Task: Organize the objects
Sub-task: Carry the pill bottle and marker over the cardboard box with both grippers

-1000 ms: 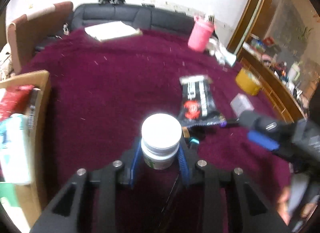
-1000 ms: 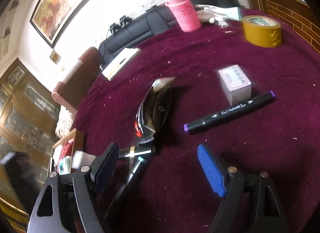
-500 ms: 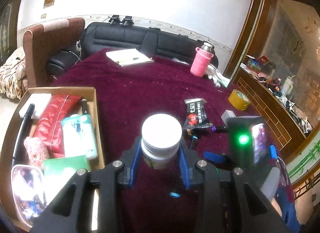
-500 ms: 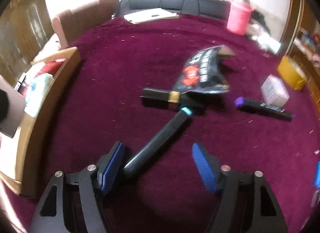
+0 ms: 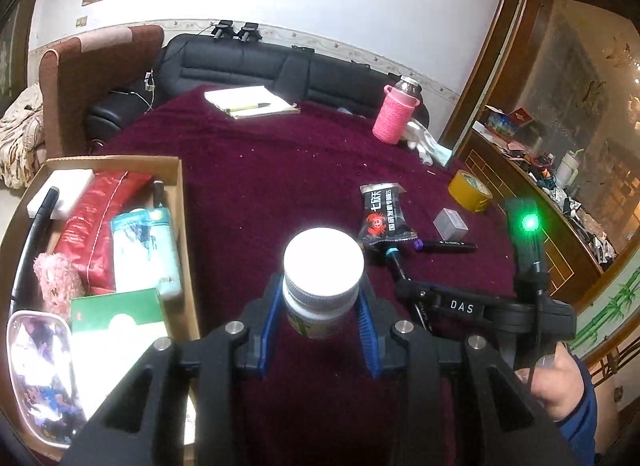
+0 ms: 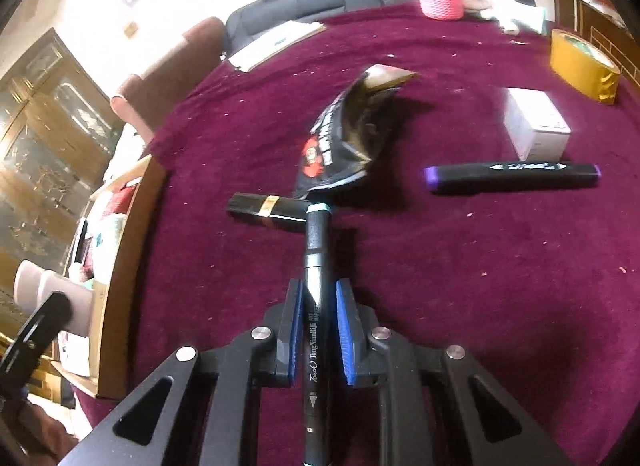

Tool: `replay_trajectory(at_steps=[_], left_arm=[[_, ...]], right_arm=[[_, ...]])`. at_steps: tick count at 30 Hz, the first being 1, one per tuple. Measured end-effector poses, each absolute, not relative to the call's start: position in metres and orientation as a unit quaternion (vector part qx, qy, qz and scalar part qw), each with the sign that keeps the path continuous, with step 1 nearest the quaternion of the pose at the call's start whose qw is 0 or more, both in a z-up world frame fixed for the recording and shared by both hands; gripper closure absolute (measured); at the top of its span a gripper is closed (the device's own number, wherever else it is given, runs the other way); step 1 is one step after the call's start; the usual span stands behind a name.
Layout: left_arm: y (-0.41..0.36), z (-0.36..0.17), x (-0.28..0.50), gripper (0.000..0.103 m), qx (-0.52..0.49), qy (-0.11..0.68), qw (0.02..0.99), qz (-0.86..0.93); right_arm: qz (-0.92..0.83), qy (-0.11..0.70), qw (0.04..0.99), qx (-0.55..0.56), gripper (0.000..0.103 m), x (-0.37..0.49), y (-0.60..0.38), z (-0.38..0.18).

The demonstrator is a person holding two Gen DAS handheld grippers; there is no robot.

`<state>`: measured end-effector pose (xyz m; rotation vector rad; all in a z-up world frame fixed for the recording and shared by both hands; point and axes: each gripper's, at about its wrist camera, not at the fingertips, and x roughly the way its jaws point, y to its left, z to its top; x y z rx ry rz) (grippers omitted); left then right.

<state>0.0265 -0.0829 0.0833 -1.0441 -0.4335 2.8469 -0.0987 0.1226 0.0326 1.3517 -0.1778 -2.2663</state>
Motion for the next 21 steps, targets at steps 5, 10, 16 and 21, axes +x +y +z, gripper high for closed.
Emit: replay_trajectory(at_steps=[5, 10, 16, 21], left_arm=[[-0.083, 0.079, 0.026, 0.070, -0.345, -0.147, 0.041, 0.926], [-0.083, 0.078, 0.028, 0.070, -0.345, -0.148, 0.042, 0.926], [-0.085, 0.076, 0.031, 0.070, -0.341, -0.148, 0.039, 0.928], [-0.092, 0.078, 0.038, 0.069, -0.337, -0.151, 0.037, 0.929]], right_arm=[[-0.826, -0.086, 0.288, 0.477, 0.086, -0.086, 0.114, 0.041], [-0.830, -0.090, 0.325, 0.443, 0.086, -0.074, 0.104, 0.053], [-0.845, -0.094, 0.352, 0.392, 0.086, -0.059, 0.102, 0.071], [-0.851, -0.102, 0.363, 0.365, 0.086, -0.053, 0.103, 0.080]])
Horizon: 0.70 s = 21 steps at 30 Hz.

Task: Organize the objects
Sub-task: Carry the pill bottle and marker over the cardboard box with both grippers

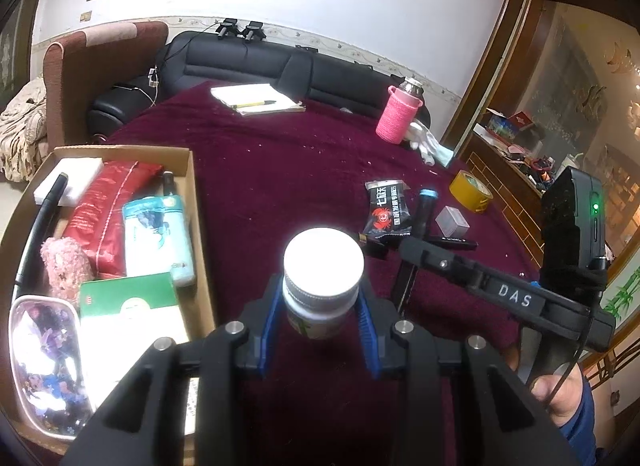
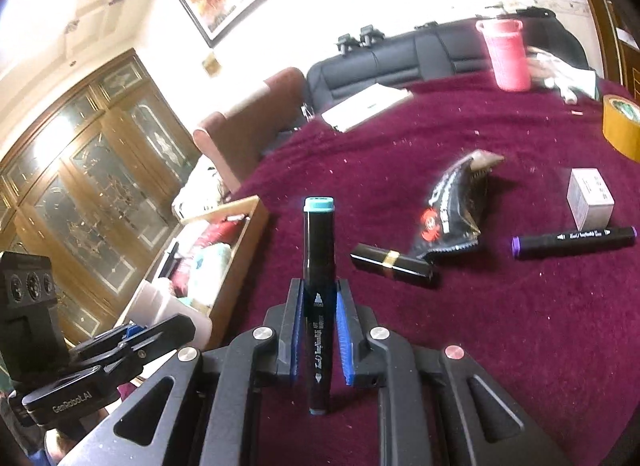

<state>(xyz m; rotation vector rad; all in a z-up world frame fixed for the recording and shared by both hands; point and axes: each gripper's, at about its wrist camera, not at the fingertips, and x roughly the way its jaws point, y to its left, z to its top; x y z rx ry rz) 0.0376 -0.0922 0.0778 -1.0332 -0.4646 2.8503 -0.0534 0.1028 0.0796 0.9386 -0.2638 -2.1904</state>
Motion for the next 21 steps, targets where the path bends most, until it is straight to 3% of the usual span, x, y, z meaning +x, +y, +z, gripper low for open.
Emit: replay_trajectory(at_steps=[14, 21], left_arm=[[-0.142, 0.103, 0.094, 0.069, -0.298, -0.164, 0.009, 0.940], [-0.187, 0.105, 0.124, 0.069, -0.293, -0.167, -0.042, 0.941]], right_arm=[[-0.855, -0.112, 0.409, 0.298, 0.086, -0.018, 0.090, 0.115], [-0.814, -0.133, 0.469, 0.315, 0.086, 0.006, 0.054, 0.132]])
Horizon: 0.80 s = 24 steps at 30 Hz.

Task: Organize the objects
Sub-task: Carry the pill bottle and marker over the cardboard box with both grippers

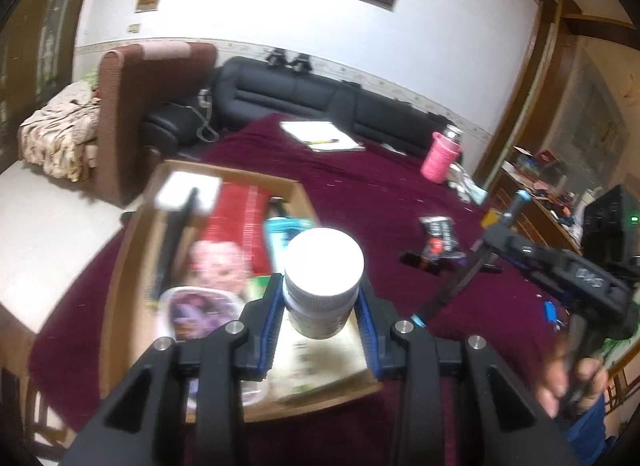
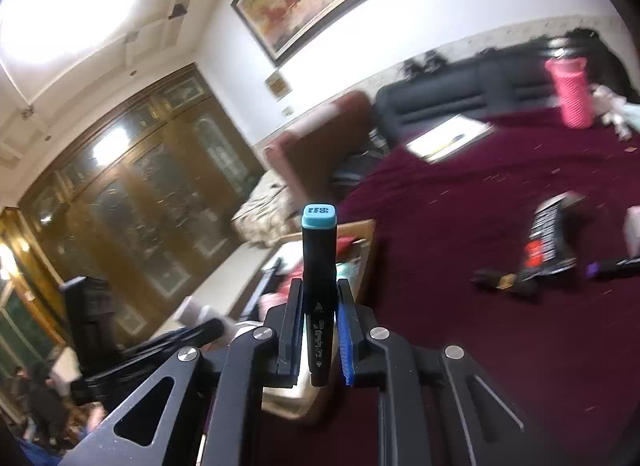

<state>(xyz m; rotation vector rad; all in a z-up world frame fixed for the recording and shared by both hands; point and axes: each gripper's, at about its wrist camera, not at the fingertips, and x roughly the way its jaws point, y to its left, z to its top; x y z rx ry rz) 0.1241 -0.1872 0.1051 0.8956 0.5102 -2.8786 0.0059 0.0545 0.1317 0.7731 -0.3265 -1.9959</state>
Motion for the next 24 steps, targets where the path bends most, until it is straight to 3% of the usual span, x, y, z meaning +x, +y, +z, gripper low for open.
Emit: replay_trajectory(at_steps=[11, 24], left_arm=[[-0.253, 0.083, 0.146, 0.069, 0.314, 0.200, 0.098, -0.923], [-0.267, 0.067, 0.147, 0.069, 0.387, 0.179, 0.066, -0.902]], right_arm=[[-0.752, -0.123, 0.520, 0.386, 0.086, 0.016, -0.028, 0.121], [-0.746, -0.064, 0.509, 0.425, 0.085, 0.016, -0.086, 0.092]])
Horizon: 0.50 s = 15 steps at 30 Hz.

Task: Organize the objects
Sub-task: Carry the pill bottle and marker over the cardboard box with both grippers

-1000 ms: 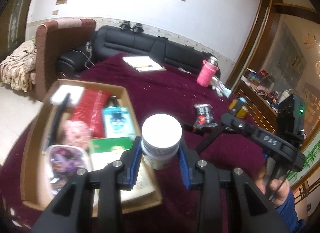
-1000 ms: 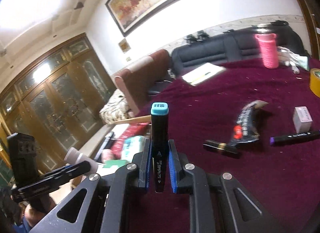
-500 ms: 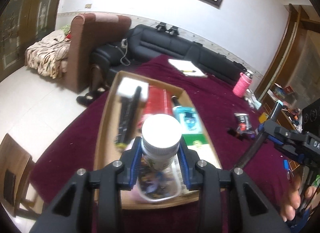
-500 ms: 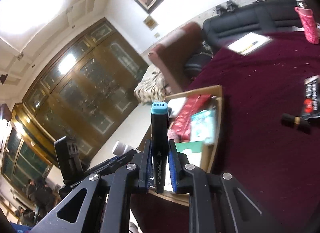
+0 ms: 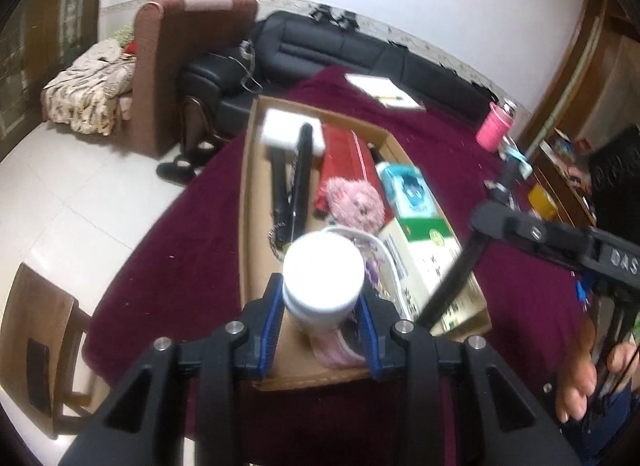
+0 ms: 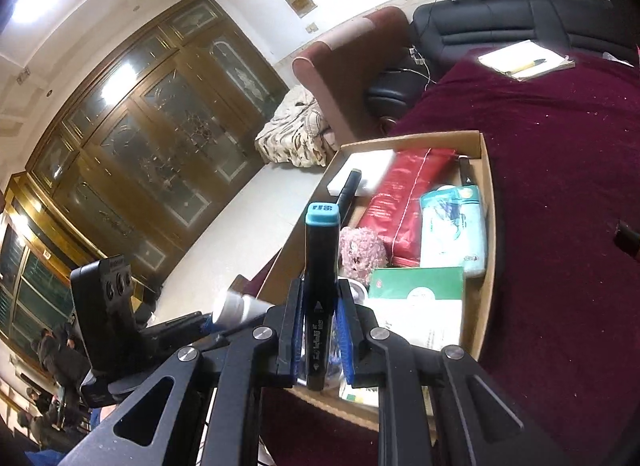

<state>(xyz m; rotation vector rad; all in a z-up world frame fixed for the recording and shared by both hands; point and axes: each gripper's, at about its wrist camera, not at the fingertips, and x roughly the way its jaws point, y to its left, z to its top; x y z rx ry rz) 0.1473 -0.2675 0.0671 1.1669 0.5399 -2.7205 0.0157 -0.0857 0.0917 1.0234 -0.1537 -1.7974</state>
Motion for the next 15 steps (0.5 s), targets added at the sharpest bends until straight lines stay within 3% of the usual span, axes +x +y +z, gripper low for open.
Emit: replay_trajectory(at_steps=[15], left_arm=[[-0.286, 0.058, 0.089, 0.069, 0.454, 0.158, 0.041, -0.876]], right_arm=[[-0.756, -0.067, 0.468, 0.452, 0.084, -0.014, -0.115, 0.072]])
